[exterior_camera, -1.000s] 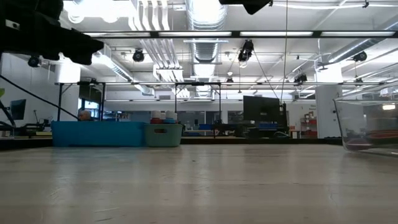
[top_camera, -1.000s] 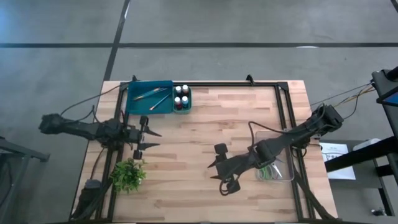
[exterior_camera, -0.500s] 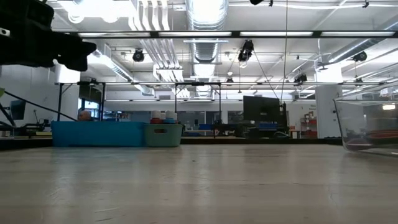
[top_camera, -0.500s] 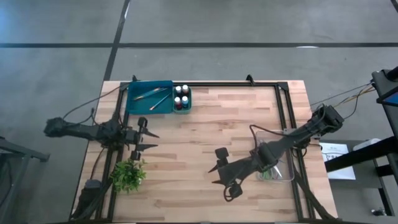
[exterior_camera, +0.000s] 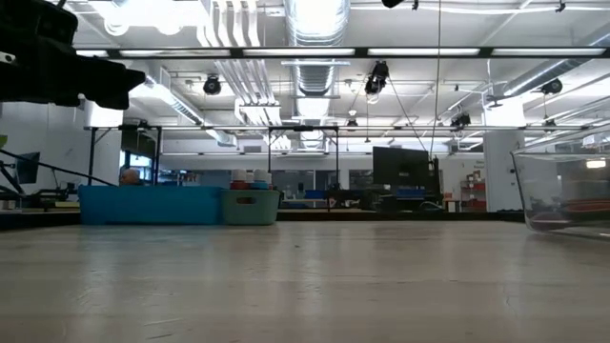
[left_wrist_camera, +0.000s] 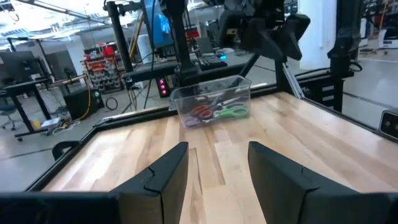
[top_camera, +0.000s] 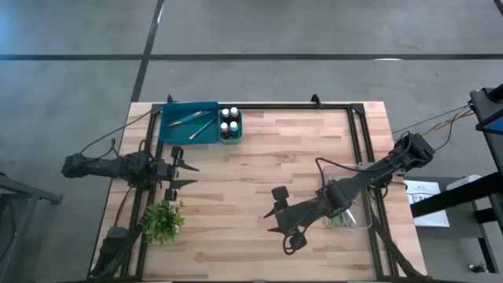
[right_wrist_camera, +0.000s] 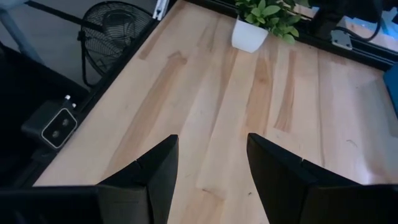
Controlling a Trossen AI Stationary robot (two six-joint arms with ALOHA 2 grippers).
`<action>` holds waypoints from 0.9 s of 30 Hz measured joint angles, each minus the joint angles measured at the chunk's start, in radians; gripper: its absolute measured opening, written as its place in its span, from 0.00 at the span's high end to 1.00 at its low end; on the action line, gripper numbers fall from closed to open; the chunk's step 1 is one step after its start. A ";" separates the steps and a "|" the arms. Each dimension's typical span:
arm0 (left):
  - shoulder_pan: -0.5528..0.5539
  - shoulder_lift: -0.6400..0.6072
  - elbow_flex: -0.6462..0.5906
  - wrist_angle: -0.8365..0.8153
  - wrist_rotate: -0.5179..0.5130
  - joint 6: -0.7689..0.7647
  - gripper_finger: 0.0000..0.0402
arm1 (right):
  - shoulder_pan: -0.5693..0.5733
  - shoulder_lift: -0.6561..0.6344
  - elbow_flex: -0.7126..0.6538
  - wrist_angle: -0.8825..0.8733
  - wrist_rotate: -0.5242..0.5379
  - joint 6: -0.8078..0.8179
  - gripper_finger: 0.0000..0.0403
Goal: Pick & Place Paint Supplies
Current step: Return to Home Position
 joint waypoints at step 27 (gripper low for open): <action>0.000 0.010 0.000 -0.002 -0.003 -0.001 0.57 | -0.078 -0.474 -0.517 0.377 -0.187 -0.158 0.53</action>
